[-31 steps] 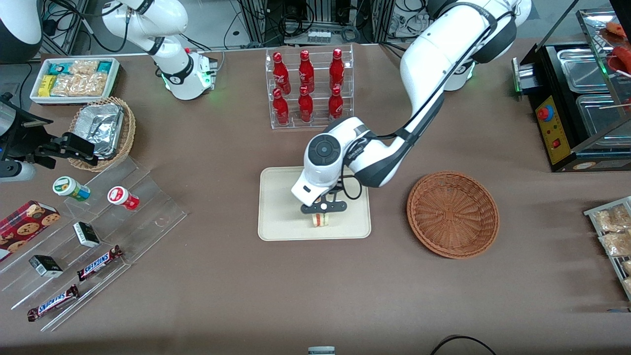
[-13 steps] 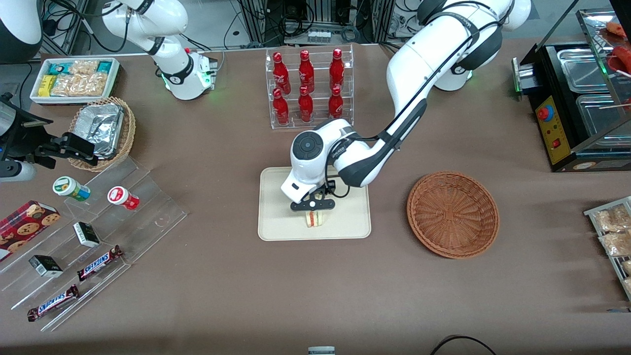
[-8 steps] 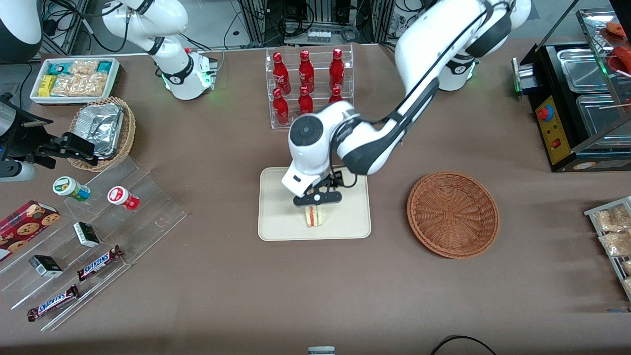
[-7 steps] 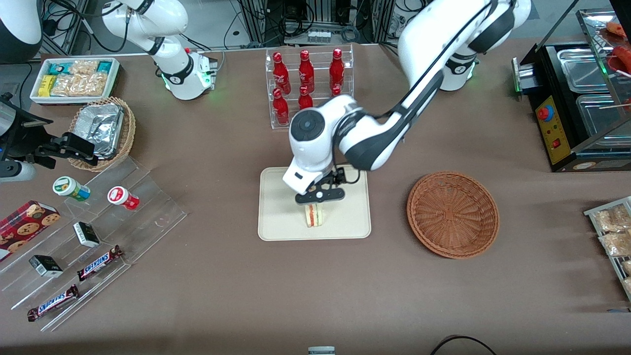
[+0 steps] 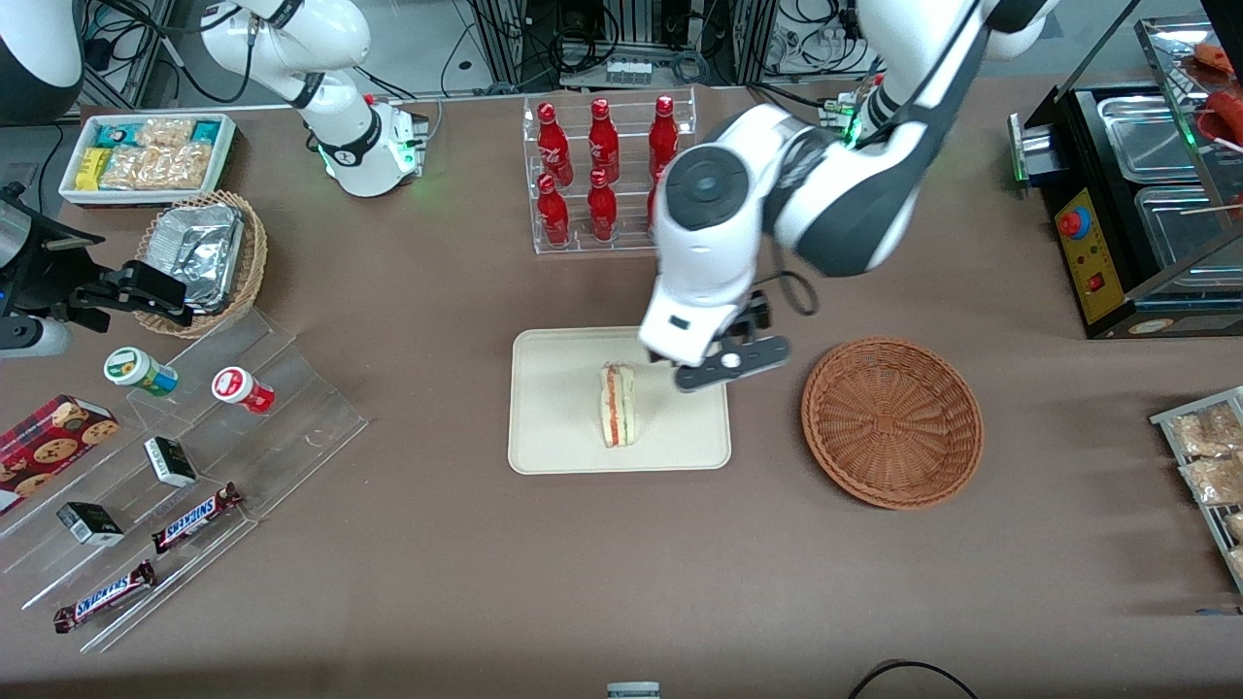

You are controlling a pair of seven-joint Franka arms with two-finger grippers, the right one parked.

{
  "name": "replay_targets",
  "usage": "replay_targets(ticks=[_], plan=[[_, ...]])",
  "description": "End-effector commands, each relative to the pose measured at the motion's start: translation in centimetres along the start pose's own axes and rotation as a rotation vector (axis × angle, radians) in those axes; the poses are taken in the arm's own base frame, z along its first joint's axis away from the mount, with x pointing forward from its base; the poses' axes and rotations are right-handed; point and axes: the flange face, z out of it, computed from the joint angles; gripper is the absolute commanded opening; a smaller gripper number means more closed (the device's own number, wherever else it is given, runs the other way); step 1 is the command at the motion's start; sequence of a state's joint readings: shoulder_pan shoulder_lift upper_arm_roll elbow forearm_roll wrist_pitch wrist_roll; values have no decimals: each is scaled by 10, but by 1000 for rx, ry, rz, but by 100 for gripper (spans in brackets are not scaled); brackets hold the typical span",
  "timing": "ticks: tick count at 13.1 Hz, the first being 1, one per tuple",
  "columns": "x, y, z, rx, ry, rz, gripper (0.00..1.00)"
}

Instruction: Place sandwich from basket to tray

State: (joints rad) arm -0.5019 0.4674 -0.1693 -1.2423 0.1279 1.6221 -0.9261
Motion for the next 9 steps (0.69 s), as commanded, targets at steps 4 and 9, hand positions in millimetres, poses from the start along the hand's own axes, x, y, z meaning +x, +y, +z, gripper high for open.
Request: replay_targets(ticks=[4,9], plan=[[37,-112,-33,27,-93,128,99],[57,-214,-35,2,-128,254,99]])
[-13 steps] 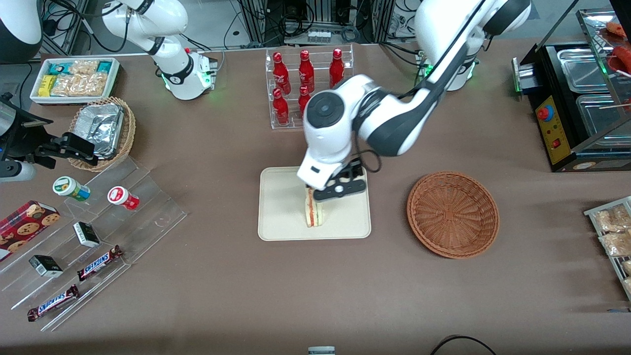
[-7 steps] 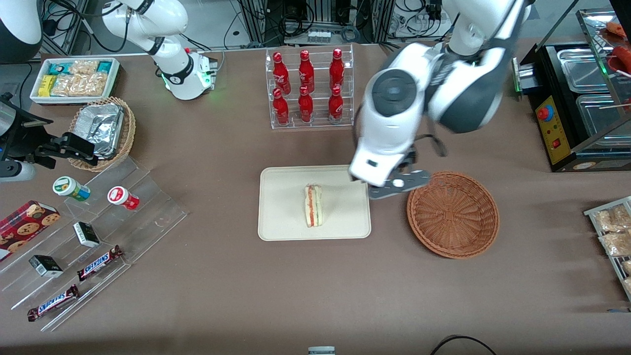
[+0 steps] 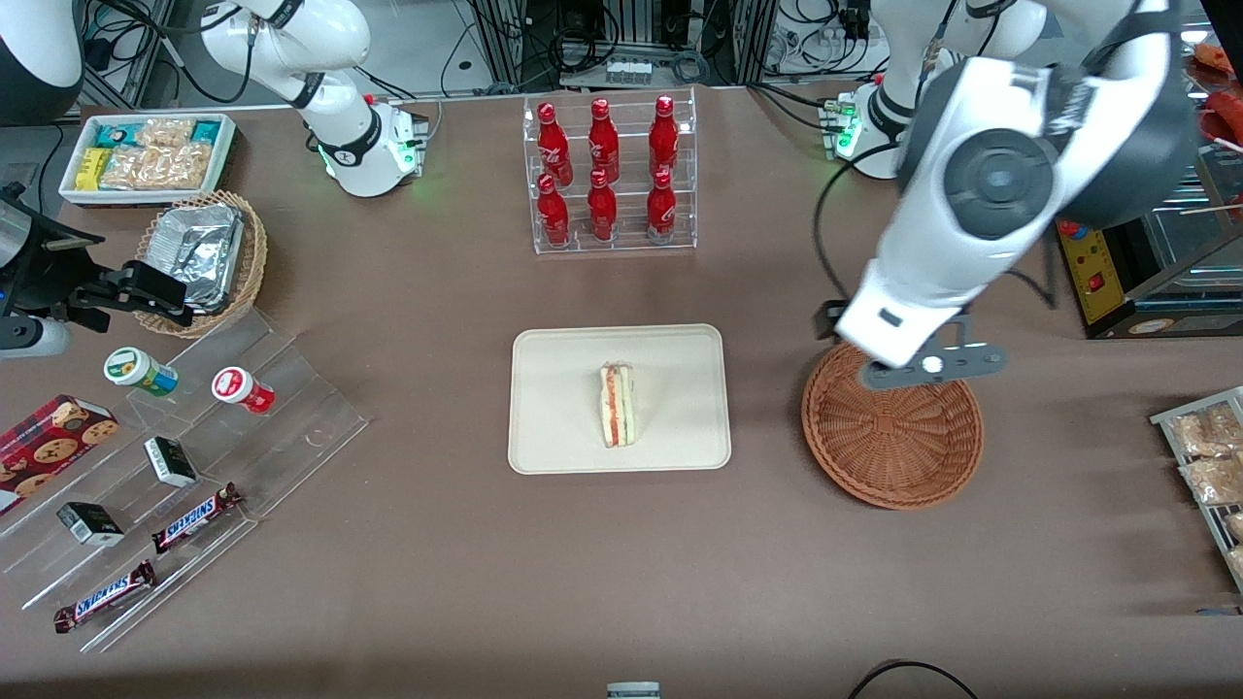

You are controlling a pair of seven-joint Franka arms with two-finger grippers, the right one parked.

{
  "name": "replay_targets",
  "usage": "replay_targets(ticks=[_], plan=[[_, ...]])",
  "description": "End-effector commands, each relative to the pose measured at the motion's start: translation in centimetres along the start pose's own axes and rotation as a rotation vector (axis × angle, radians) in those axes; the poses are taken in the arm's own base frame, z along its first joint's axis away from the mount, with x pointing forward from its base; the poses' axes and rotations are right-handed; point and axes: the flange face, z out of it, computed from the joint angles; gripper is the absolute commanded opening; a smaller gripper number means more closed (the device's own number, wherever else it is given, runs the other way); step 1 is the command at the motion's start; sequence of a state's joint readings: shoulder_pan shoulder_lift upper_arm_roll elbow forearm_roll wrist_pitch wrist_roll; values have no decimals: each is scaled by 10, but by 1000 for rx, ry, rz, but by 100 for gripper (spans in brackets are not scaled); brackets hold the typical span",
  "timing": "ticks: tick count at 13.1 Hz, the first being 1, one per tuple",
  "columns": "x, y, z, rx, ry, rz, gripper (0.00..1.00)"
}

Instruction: Place sandwich from basket to tray

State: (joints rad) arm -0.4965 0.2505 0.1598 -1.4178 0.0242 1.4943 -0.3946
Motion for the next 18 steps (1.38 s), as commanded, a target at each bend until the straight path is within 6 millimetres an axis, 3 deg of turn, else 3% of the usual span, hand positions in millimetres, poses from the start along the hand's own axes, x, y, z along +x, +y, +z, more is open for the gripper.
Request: replay_targets(ticks=[1,5,8,15,16,17,18], plan=[[-14,-54,2,-49,-25,55,99],[-13,-110,11,-75,-19,91,99],[-6,-131,12,-77,-14,79,99],[3,-126,-5,-110,18,76,99],[8,-149,-3,-121,14,37,99],[6,-137,-10,-129,25,65,99],[9,-145,-10,-133,25,53,99]])
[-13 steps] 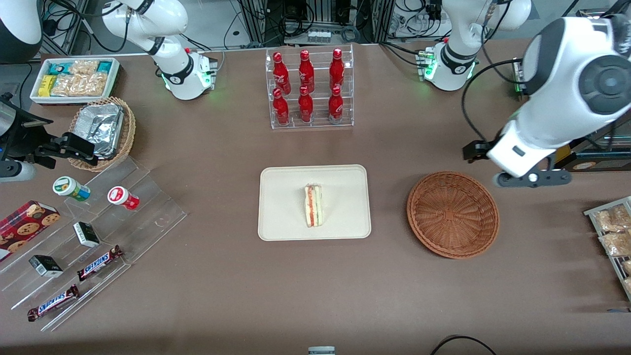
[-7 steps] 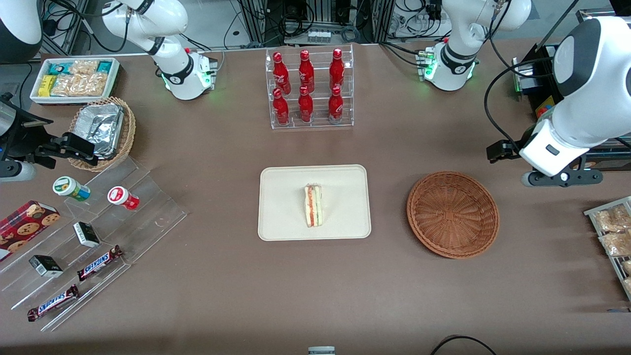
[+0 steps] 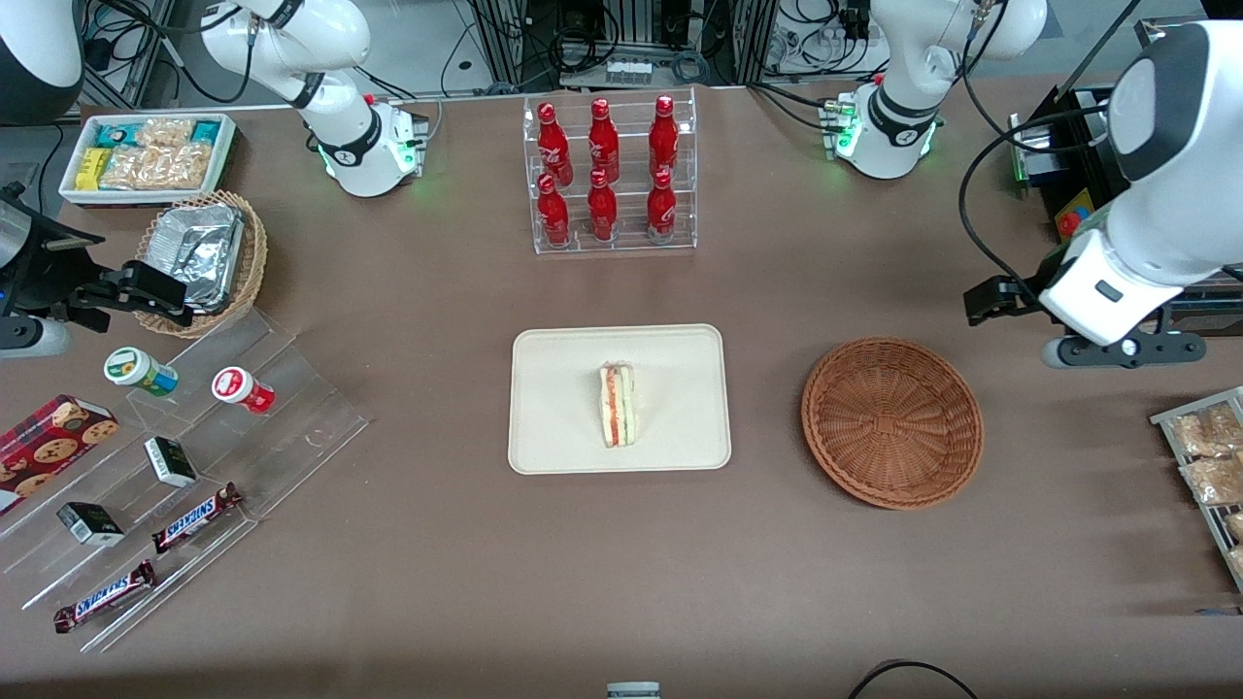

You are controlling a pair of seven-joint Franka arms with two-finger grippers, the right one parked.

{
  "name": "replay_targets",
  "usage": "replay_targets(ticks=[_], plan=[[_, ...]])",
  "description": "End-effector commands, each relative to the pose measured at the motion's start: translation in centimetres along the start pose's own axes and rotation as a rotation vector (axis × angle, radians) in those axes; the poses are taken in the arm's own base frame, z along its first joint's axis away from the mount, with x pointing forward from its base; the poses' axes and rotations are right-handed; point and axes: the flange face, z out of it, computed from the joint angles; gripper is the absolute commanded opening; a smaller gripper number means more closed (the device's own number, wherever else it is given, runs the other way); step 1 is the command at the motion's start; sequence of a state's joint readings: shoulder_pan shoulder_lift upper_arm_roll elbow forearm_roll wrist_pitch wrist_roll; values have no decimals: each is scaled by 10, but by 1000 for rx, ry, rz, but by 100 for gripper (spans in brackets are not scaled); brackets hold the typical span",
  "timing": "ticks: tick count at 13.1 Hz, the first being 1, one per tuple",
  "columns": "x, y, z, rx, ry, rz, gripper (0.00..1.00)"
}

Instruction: Place sandwich from basket to tray

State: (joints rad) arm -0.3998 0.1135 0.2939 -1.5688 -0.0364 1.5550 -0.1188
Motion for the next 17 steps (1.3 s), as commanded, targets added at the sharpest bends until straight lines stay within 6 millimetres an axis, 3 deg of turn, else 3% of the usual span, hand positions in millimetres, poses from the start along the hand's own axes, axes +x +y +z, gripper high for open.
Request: replay_targets(ticks=[1,2,8,11,17], plan=[[2,0,-10,-29,11,20,99],[3,-9,-11,-39,12,8,99],[-8,-10,-11,24,-38,37,99],[-12,-40,-16,35,-35,32,99],[-10,-50,-14,32,-44,46,99]])
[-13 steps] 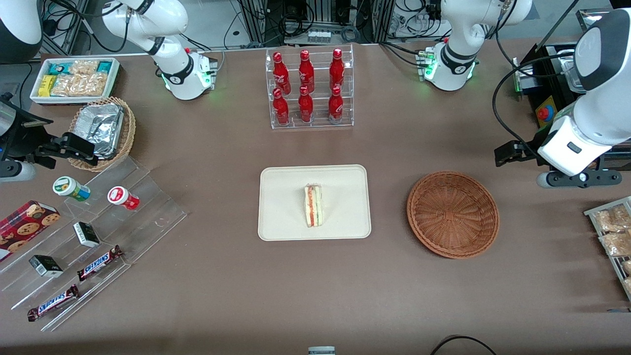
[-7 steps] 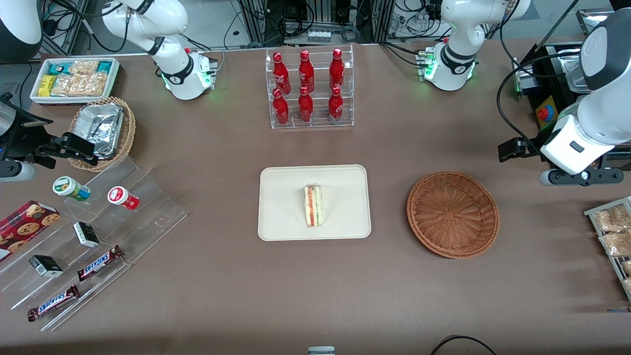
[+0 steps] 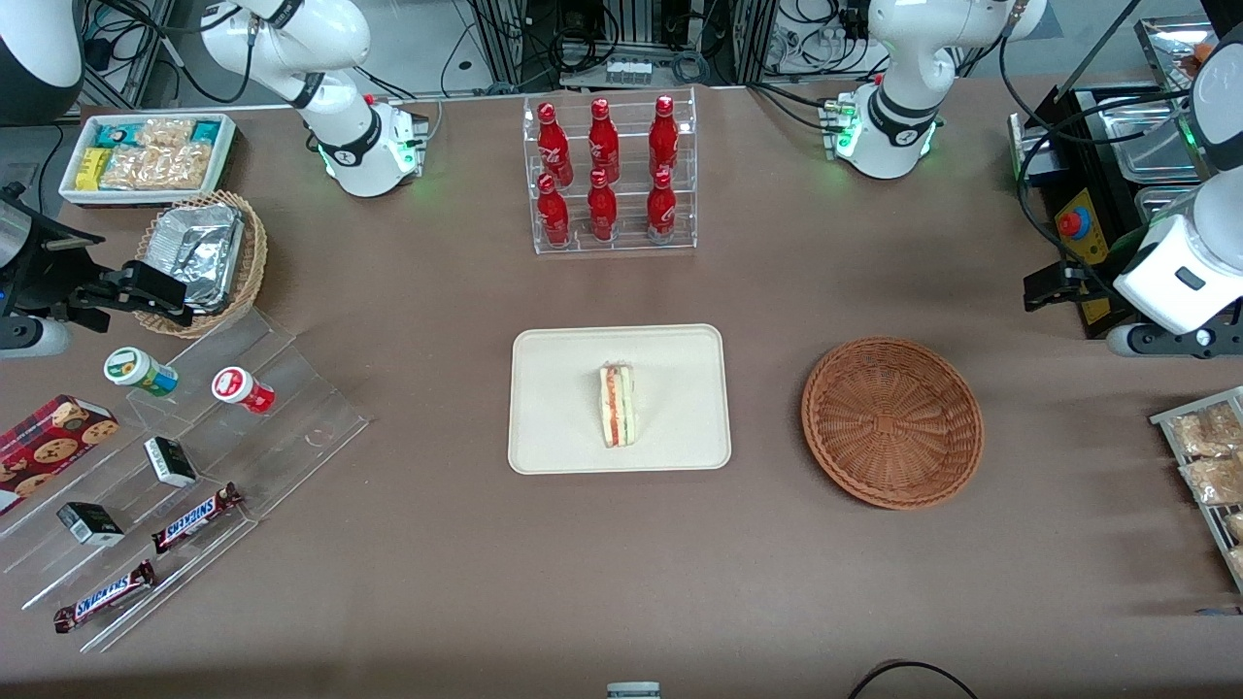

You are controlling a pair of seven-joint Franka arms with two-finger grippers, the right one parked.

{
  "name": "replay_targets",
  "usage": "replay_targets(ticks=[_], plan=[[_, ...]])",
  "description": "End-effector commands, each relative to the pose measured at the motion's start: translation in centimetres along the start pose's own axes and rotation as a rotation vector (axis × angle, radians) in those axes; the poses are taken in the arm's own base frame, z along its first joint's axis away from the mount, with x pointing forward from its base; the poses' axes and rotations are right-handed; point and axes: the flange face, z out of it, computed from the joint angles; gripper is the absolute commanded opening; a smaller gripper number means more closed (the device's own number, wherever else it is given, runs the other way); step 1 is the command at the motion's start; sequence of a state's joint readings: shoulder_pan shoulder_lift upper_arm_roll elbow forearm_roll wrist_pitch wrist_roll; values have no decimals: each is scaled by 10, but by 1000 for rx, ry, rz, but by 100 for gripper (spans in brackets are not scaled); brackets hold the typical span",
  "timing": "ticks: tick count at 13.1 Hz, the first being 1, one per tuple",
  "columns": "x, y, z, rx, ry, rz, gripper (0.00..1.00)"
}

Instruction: Place sandwich from basket to tray

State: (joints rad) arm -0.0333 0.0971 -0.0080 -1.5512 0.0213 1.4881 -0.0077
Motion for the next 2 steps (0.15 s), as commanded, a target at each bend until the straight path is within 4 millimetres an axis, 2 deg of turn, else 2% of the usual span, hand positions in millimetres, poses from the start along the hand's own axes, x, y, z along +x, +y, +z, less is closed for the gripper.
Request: replay_targets(ticks=[1,2], plan=[[-4,3,-6,14,-2,-50,99],[-3,2,-4,17,-1,-66,99]])
